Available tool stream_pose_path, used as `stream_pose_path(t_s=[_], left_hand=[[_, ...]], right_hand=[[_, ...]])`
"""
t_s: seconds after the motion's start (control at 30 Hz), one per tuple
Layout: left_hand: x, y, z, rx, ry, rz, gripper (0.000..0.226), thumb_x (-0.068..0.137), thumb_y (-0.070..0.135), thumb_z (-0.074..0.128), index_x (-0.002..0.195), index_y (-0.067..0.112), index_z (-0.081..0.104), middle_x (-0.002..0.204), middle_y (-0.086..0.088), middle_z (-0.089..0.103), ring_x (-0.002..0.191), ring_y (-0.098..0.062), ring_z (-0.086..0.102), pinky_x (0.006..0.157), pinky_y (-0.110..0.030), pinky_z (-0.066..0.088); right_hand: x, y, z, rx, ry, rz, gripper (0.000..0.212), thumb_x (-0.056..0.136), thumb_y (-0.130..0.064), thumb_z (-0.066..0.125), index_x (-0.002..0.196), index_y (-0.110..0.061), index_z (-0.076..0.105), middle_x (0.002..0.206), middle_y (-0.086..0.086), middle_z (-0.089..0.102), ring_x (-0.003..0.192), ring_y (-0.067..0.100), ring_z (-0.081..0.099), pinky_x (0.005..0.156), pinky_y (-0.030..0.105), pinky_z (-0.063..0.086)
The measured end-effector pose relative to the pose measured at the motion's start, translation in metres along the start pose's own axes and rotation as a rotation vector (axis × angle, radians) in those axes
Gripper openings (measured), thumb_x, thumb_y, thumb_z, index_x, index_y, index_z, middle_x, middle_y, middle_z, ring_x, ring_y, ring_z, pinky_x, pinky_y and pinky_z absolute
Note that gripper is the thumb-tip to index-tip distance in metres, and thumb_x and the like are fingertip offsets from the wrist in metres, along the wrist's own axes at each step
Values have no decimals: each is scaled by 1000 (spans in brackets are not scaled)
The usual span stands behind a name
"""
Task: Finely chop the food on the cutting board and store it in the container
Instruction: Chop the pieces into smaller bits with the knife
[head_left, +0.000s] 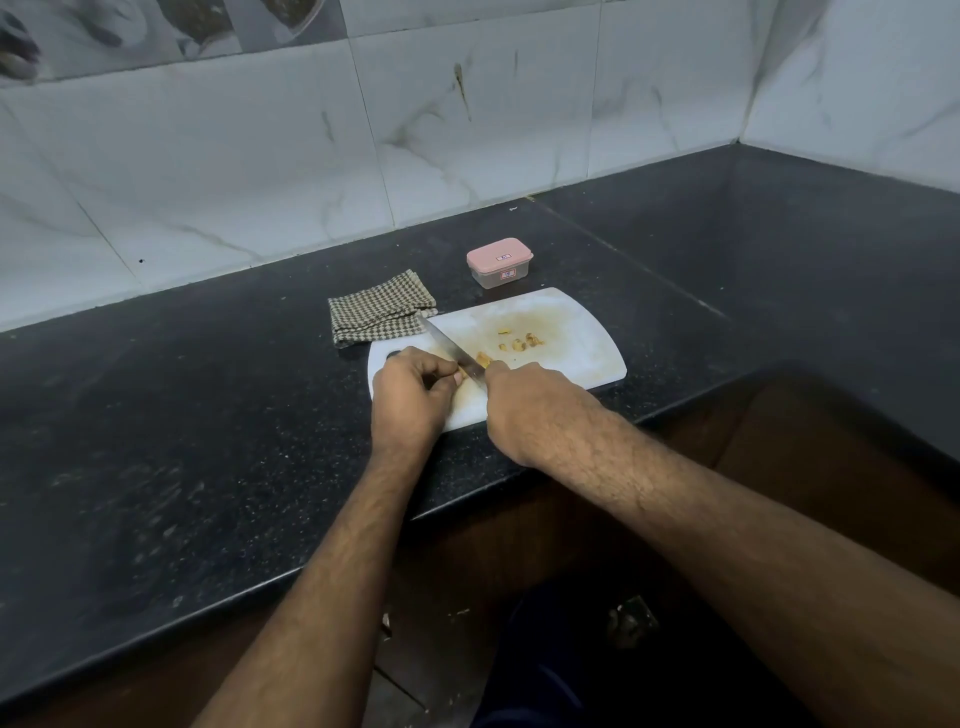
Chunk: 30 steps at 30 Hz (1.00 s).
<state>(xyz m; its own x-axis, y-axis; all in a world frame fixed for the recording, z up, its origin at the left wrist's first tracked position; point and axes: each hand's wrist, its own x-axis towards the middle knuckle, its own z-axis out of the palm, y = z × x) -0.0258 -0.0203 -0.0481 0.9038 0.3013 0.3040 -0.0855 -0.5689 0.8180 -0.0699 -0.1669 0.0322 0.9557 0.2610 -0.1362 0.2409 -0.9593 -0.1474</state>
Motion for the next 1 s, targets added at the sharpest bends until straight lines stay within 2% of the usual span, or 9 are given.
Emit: stream_pose_path(t_s=[0.13,0.3,0.37,0.67,0.87,1.0], left_hand=[[2,-2,1,-12,-11,15,8,84,6,82,85,14,80,93,6,73,93,-12,69,91,-39,59],[3,-5,2,-16,-24,17,13,84,4,81,85,18,80,93,8,73,94,-13,70,92,-41,59],[3,-5,3,-30,-24,10,15,84,4,81,83,19,79,92,7,74,94,-14,71,92,-42,60],[0,-1,1,-5,2,8,9,83,9,83,83,17,80,90,8,74,89,-10,71,88,-39,60],[-2,4,-1,7,-2,-14,7,84,13,83,81,19,81,88,11,75,87,-7,71,86,-35,60],[-3,6,-3,35,1,-15,4,85,13,82,85,17,81,88,11,73,85,-7,69,86,-31,59]], right_hand=[[11,2,3,-30,6,-20,28,100,-12,45,126,-7,52,114,15,59,104,34,60,72,39,41],[21,3,6,-16,-6,-30,29,100,-12,46,128,-8,52,103,13,54,95,31,57,72,39,40],[24,2,9,-8,-6,-29,29,100,-13,46,128,-8,52,105,13,56,93,30,56,72,39,40],[32,1,14,20,-11,-6,35,98,-17,48,134,-14,51,98,8,49,82,25,47,70,39,42],[19,3,-1,68,-74,26,43,99,-17,48,142,-16,42,105,6,49,91,22,48,76,35,43],[19,9,-4,86,-84,39,45,100,-17,45,144,-17,42,125,10,56,93,22,47,78,34,43]])
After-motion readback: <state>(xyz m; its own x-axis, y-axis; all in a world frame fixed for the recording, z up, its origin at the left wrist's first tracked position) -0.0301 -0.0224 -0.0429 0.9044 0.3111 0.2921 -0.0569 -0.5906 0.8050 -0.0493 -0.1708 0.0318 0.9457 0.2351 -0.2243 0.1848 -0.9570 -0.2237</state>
